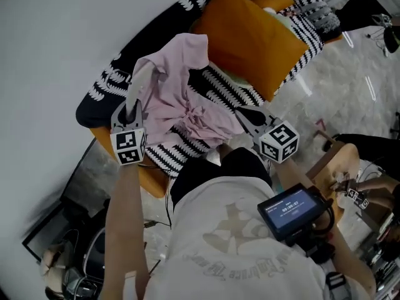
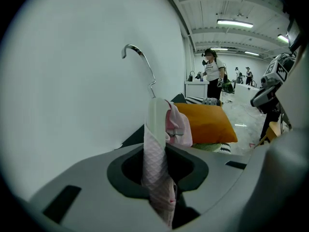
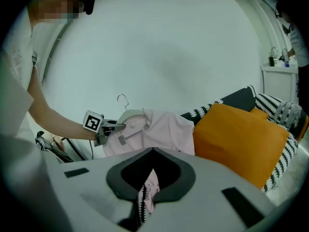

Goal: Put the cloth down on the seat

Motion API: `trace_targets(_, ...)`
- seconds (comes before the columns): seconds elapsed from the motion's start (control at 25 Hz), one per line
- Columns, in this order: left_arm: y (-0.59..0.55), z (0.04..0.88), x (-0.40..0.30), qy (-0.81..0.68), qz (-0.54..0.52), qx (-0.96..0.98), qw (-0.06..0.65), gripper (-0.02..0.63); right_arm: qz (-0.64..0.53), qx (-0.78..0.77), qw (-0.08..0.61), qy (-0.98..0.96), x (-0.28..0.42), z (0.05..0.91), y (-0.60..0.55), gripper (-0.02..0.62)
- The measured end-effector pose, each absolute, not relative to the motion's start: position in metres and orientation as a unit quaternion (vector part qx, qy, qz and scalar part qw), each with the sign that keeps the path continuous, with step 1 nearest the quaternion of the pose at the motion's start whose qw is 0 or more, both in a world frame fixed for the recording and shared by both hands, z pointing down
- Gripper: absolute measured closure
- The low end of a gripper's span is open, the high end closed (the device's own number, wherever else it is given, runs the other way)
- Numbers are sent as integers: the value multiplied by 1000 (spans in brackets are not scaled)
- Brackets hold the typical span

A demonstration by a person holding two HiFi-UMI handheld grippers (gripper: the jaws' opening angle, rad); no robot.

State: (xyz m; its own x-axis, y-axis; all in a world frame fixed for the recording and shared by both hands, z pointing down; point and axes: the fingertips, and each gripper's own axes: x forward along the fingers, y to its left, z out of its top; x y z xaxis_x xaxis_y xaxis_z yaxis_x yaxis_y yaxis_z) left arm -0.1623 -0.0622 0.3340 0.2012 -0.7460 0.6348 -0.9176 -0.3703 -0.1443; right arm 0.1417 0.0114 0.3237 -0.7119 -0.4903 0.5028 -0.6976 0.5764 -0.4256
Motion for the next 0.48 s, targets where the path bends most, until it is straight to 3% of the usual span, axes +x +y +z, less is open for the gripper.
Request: trace_targets(0.48,-78,441,-214,-508,362,765,161,512,343,337,205,-852,88,372,55,580)
